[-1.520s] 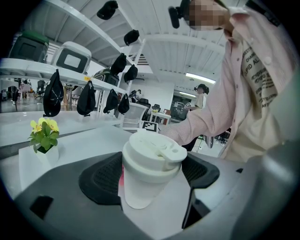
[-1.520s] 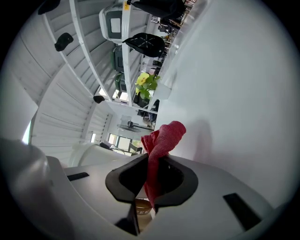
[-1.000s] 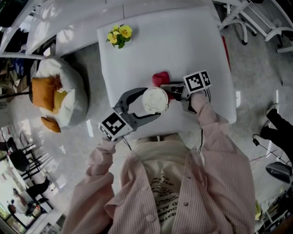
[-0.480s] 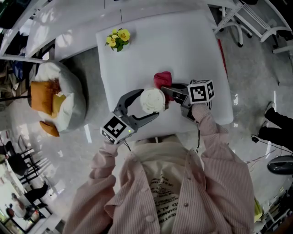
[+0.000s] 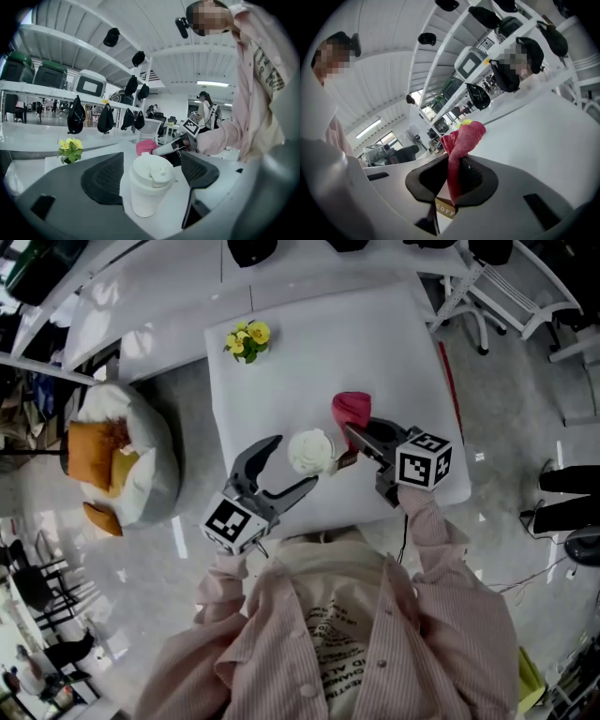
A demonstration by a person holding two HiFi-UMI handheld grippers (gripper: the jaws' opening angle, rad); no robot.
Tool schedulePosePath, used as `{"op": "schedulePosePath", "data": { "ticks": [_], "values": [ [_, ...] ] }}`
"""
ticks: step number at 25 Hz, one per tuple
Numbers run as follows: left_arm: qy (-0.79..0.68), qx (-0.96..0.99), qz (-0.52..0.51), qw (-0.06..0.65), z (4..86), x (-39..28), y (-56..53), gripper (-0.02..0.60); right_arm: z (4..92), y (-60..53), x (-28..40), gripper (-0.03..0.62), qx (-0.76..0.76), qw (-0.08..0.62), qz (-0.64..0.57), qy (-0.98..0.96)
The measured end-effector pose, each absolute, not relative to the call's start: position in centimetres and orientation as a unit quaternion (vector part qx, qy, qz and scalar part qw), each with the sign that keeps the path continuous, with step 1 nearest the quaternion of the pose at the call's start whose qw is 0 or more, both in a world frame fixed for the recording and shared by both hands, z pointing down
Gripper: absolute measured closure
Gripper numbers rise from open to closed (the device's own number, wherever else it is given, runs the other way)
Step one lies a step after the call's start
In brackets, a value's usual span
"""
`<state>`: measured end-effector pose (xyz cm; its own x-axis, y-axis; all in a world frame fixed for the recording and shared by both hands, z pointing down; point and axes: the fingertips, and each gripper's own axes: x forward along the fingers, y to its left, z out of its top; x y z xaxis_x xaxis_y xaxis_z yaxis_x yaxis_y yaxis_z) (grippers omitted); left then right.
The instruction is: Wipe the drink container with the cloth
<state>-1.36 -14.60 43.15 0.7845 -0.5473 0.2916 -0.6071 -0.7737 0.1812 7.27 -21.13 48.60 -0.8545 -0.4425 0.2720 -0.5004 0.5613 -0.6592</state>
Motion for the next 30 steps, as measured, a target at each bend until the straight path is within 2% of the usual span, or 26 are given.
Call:
{"op": "schedulePosePath", "data": {
  "ticks": [9,10,12,14,19,23,30],
  "values": [
    [-0.353,0.925,0.091,0.112,40.1,-2.4,-13.9,0.210,42.1,-19.9,9.6,0.554,0.357,0.026,0.235,-0.903],
    [-0.358,0.923,0.091,0.108,39.8,-2.7,-13.7,0.236,41.5,-19.6,9.8,0.554,0.366,0.025,0.224,-0.903],
    [-0.367,0.920,0.090,0.102,39.1,-3.1,-13.5,0.353,40.2,-19.1,10.3,0.554,0.384,0.025,0.196,-0.902],
    [-0.376,0.918,0.077,0.101,38.3,-3.4,-13.6,0.364,38.7,-18.9,10.6,0.554,0.403,0.023,0.165,-0.900],
    [-0.380,0.918,0.082,0.083,37.4,-3.9,-13.7,0.441,36.0,-18.0,10.7,0.554,0.414,0.015,0.123,-0.902],
    [-0.400,0.911,0.076,0.072,36.6,-4.4,-14.0,0.539,34.7,-17.1,10.4,0.554,0.415,0.001,0.115,-0.903],
    [-0.427,0.899,0.068,0.075,35.3,-6.1,-14.6,0.574,32.7,-15.9,10.4,0.554,0.427,-0.010,0.096,-0.899]
  ]
}}
